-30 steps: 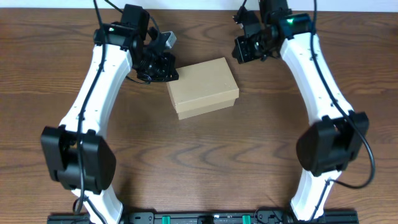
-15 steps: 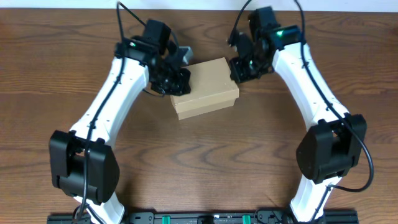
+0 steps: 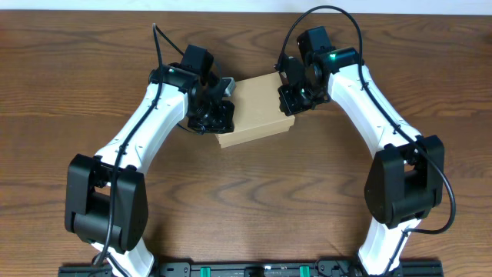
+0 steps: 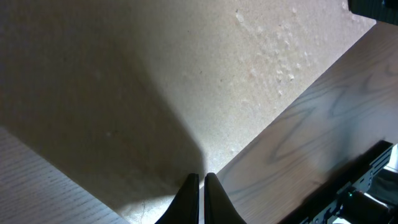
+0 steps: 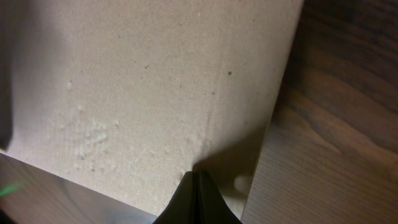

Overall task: Pack container
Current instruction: 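Press the closed lid down and square the box with both grippers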

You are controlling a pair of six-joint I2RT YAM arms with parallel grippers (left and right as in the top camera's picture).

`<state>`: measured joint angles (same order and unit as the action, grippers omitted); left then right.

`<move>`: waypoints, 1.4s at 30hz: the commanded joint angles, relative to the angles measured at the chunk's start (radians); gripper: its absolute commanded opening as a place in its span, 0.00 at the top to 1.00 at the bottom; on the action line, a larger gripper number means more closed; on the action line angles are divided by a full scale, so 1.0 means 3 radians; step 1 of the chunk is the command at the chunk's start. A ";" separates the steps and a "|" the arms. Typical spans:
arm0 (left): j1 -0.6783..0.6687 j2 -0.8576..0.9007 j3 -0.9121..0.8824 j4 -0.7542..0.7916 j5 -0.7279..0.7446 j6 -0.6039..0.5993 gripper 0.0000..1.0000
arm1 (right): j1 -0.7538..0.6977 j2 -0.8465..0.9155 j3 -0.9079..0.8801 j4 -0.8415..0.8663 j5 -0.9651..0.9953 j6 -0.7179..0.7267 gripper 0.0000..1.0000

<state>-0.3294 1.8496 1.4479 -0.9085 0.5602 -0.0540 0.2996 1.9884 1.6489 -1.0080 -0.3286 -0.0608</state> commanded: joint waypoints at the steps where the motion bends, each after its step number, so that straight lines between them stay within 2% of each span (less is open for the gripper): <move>1: 0.0006 -0.0014 0.0001 -0.0013 -0.0036 -0.0061 0.94 | 0.0020 -0.0088 -0.0005 0.0009 0.0014 0.0057 0.99; 13: 0.0009 -0.0022 0.0001 -0.0137 -0.0262 -0.0108 0.94 | -0.0243 -0.0474 0.0013 -0.0062 0.0600 0.0628 0.99; 18: 0.0004 -0.0020 -0.0022 -0.0175 -0.0476 -0.0121 0.94 | -0.0303 -0.0468 -0.0125 0.0015 0.0643 0.0652 0.98; 25: 0.0022 -0.0048 -0.0036 -0.0132 -0.0482 -0.0156 0.94 | -0.0305 -0.0468 -0.0449 0.0299 0.0696 0.0755 0.99; 29: 0.0070 -0.0295 -0.0032 -0.0122 -0.0544 -0.0196 0.94 | -0.0289 -0.0468 -0.0727 0.0511 0.0626 0.0907 0.99; 34: 0.0106 -0.0838 -0.0032 -0.0150 -0.1013 -0.0287 0.94 | -0.0196 -0.0468 -0.0979 0.0783 0.0281 0.0941 0.99; 42: 0.0261 -0.1583 -0.0032 -0.0237 -0.1113 -0.0322 0.94 | 0.0137 -0.0467 -0.1062 0.0983 0.0258 0.0975 0.99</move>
<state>-0.2707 1.4181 1.4368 -0.9680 0.2687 -0.1356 0.3008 1.8519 1.3376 -0.7174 -0.2214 0.2131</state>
